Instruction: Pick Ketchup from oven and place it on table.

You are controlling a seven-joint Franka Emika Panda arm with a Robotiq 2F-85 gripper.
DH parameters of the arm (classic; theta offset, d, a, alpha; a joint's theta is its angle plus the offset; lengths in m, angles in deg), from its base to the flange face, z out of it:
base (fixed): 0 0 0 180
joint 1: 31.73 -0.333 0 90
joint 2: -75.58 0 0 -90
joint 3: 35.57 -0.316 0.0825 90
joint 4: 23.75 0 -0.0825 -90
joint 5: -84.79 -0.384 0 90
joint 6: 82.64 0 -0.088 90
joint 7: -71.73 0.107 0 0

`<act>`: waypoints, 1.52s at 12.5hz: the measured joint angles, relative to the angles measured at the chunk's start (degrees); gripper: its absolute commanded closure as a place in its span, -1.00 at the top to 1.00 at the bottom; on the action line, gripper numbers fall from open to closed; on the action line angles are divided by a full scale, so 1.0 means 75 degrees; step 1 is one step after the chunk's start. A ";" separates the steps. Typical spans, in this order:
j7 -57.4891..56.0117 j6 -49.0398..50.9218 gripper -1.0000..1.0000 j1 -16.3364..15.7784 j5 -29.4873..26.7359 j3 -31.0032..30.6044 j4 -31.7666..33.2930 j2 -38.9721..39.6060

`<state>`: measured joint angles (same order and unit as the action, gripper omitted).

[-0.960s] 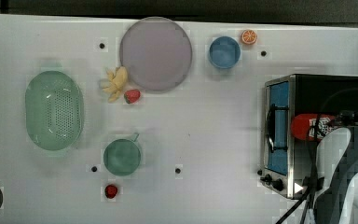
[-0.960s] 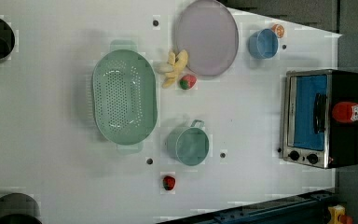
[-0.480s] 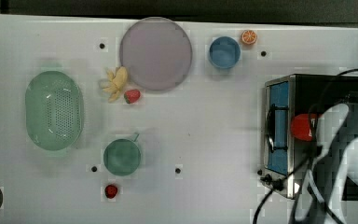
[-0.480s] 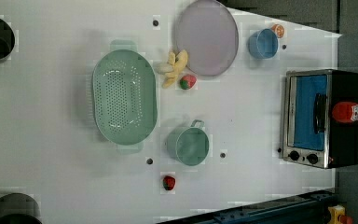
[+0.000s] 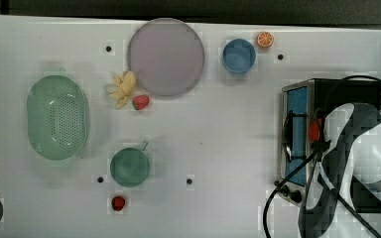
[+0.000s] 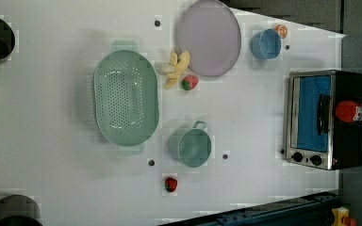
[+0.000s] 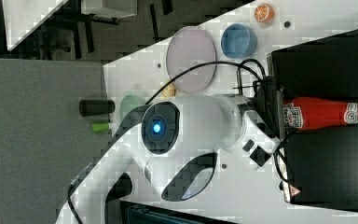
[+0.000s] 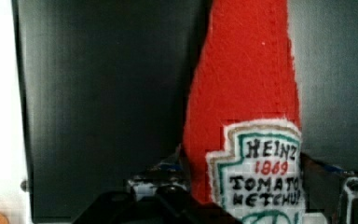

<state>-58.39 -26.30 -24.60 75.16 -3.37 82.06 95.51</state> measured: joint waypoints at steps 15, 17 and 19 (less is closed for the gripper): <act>0.0018 0.3423 0.24 -0.2009 0.0968 -0.2219 -0.1992 -0.1951; 0.0048 0.3366 0.24 -0.2357 0.0888 -0.3076 -0.0903 -0.2101; 0.0034 0.2477 0.24 -0.2472 0.0830 -0.3064 0.0037 -0.2108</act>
<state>-58.14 -7.72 -43.14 81.39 -26.35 82.34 79.70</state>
